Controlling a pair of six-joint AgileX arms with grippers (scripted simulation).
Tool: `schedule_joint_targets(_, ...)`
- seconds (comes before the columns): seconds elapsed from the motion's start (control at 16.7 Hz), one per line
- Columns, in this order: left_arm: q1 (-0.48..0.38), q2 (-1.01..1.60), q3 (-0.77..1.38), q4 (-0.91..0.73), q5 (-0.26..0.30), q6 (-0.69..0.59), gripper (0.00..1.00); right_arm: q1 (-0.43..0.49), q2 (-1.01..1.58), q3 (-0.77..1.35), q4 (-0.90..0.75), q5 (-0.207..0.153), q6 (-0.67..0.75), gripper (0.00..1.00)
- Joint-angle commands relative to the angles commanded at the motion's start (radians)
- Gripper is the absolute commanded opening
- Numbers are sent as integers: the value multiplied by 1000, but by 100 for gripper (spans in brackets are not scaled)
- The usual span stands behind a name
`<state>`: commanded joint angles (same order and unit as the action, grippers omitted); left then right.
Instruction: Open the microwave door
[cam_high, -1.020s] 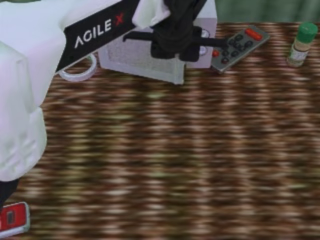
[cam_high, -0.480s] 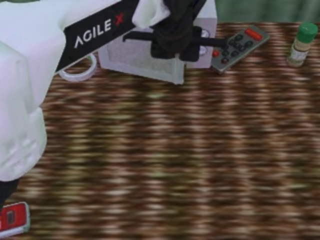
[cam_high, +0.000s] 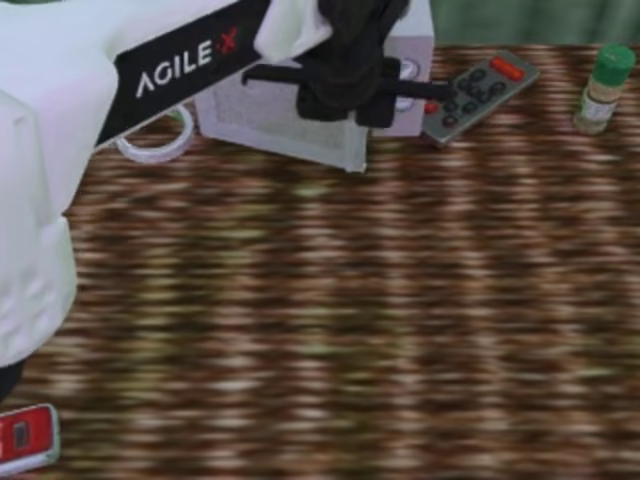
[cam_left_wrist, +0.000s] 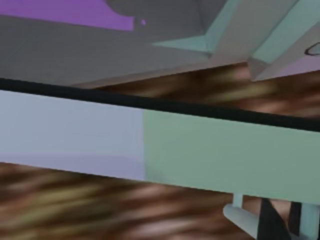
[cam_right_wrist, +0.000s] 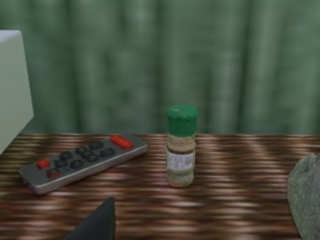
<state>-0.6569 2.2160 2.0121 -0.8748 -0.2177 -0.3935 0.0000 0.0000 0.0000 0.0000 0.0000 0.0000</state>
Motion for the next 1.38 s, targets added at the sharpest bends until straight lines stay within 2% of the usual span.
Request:
schedule_joint_targets(0.3,11,-62,-105,51,31,64,0,0,0,0,0,0,0,100)
schedule_joint_targets(1.38,11,-62,-106,52,31,64,0,0,0,0,0,0,0,100)
